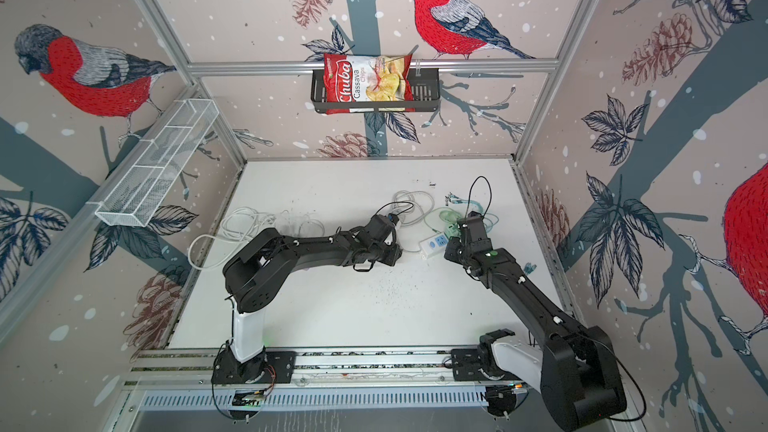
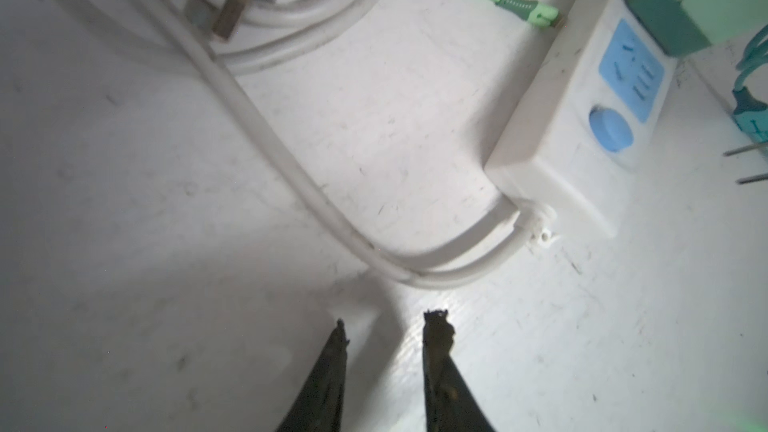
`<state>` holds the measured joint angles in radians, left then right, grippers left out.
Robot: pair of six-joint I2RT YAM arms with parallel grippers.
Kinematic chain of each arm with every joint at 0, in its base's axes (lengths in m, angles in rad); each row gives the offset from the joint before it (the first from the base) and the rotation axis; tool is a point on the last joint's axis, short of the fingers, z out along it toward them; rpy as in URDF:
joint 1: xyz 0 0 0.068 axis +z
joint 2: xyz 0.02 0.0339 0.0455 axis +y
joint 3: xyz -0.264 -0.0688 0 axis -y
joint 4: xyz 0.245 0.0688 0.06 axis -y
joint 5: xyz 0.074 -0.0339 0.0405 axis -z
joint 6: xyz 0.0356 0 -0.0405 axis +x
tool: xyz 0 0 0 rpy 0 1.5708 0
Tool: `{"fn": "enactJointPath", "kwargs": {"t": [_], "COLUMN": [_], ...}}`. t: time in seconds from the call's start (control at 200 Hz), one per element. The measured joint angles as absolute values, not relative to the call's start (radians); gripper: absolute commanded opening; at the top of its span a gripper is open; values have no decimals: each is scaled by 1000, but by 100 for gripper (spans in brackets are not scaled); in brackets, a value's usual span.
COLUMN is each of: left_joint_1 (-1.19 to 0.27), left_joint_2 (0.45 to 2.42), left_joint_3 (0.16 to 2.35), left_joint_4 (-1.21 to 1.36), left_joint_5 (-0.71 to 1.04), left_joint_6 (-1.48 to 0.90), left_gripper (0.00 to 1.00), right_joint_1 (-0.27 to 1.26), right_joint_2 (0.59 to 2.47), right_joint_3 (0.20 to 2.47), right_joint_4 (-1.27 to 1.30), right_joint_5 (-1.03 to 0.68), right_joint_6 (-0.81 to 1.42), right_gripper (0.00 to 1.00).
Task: Insert the plug
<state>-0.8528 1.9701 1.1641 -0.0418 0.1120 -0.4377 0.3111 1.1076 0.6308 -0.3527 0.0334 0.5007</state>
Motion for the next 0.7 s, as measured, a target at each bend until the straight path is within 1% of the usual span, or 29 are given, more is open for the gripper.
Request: {"fn": "enactJointPath", "kwargs": {"t": [0.3,0.525,0.7], "left_joint_1": [-853,-860,-904], "left_joint_2": [1962,1977,2003], "left_joint_3": [1123,1111,1109], "left_joint_4": [20,97,155], "left_joint_5": [150,209,237], "left_joint_6": [-414,-387,-366], "left_gripper": [33,32,32], "right_joint_1": [290,292,292], "right_joint_2": [1107,1106,1112], "right_joint_3": [673,681,698], "right_joint_4": [-376,-379,-393], "right_joint_5": [-32,-26,6], "right_joint_6": [582,661,692], "right_gripper": [7,7,7]}}
